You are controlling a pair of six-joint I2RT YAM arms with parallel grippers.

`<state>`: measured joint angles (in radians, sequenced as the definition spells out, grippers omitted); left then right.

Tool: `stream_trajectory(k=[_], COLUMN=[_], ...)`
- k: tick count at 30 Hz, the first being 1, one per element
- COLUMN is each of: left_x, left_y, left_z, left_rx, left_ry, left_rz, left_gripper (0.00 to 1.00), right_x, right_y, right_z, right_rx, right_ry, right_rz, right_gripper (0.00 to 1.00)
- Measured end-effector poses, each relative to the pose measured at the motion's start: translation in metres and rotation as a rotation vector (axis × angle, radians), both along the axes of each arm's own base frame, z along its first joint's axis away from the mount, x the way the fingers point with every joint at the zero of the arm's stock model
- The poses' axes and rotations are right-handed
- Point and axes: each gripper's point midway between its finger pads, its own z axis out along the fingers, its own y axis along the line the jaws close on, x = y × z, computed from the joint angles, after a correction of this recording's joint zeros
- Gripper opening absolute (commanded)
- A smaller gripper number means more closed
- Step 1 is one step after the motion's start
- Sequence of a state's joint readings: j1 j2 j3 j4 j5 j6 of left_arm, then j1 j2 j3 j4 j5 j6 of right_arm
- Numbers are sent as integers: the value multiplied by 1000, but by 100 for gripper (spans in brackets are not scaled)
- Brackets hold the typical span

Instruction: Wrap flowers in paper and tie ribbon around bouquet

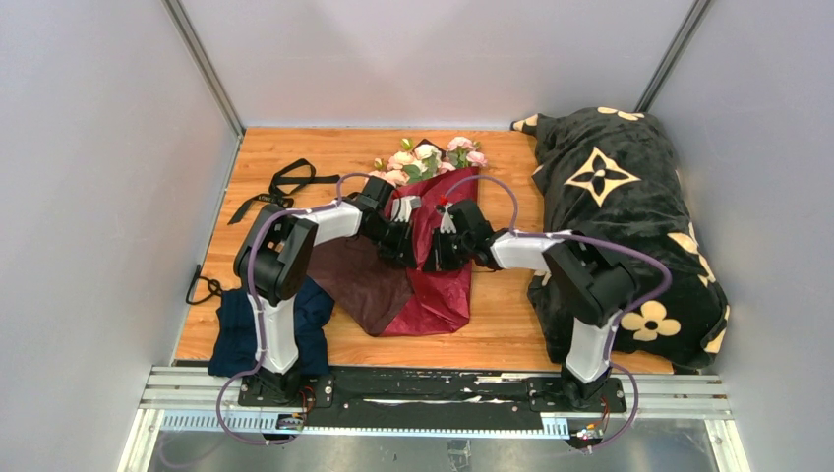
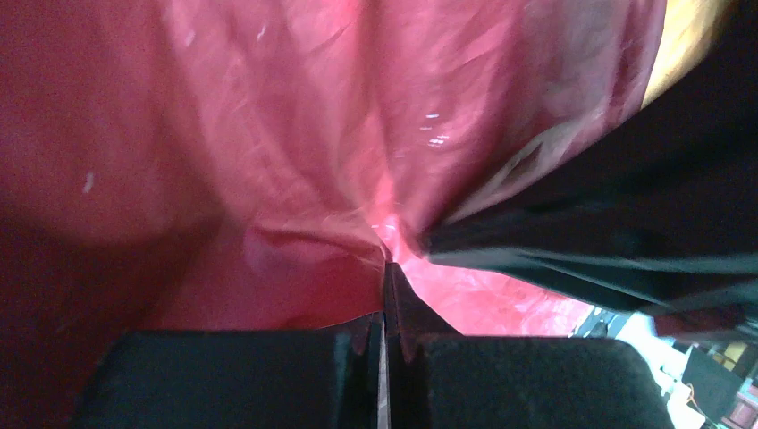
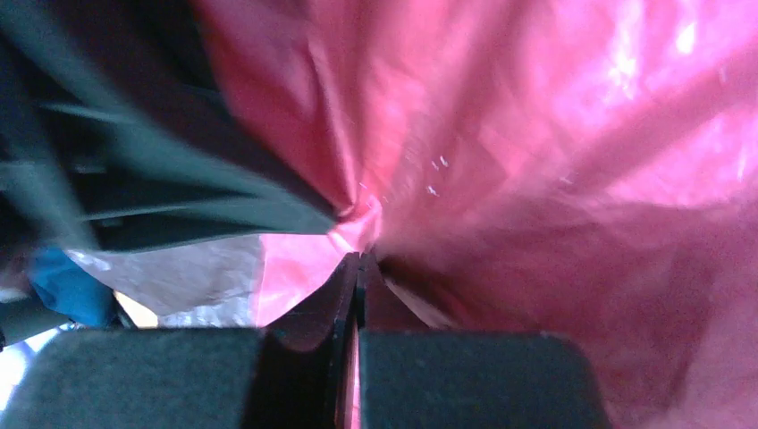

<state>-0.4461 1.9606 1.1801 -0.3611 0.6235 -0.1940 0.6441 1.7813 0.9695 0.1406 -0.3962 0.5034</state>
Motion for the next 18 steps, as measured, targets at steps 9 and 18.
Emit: stream_trajectory(k=[9, 18], left_x=[4, 45], left_y=[18, 210], left_z=[22, 135], left_rx=[38, 167], left_ry=[-12, -297], left_rz=[-32, 428], left_gripper=[99, 100], right_x=[-8, -9], right_y=[11, 11], right_z=[-26, -26], right_rx=[101, 117], right_ry=[112, 108], right_rz=[-21, -32], right_gripper=[0, 0])
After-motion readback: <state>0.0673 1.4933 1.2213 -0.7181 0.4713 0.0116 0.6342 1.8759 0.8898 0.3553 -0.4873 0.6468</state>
